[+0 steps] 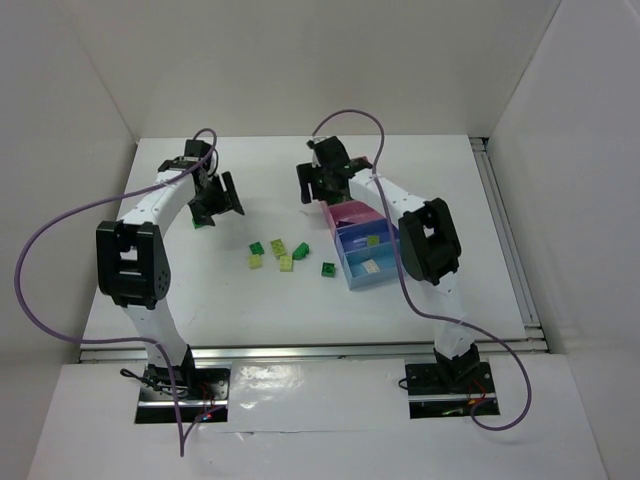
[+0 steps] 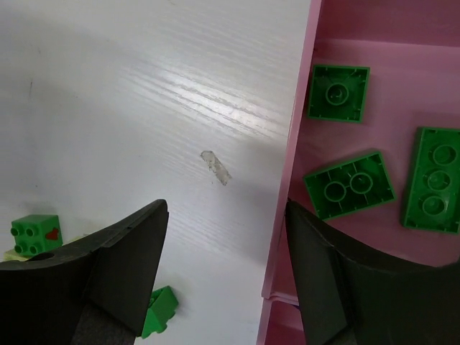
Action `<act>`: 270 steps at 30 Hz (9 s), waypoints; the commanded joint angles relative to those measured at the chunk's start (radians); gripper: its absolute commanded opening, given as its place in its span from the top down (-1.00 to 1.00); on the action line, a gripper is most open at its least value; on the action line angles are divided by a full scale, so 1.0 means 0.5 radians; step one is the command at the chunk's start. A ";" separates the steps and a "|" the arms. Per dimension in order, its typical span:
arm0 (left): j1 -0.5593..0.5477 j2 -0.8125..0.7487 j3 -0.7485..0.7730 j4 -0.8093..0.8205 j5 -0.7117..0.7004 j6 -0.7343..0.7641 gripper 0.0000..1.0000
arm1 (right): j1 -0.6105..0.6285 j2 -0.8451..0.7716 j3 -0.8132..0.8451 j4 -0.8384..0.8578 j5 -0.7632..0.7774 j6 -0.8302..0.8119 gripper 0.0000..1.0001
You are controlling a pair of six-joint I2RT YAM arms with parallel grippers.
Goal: Sort the legos into containers by color
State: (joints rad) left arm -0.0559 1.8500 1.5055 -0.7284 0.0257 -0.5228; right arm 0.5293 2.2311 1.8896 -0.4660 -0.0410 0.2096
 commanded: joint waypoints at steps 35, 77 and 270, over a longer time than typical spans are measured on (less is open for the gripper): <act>0.100 0.049 0.023 0.046 0.123 0.018 -0.68 | 0.358 -1.158 -1.076 0.119 0.112 -0.220 -0.40; 0.198 -0.190 -0.096 0.067 0.151 -0.126 -0.73 | 0.880 -0.682 -1.107 0.496 0.570 0.363 0.33; -0.723 0.544 1.300 -0.396 -0.149 -0.108 -0.80 | 0.331 -1.968 -1.699 -0.068 1.168 0.667 -0.57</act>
State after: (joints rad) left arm -0.4561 2.2353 2.1742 -0.8913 0.0483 -0.6014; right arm 0.7071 1.2743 1.0527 -0.4862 0.5358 0.5266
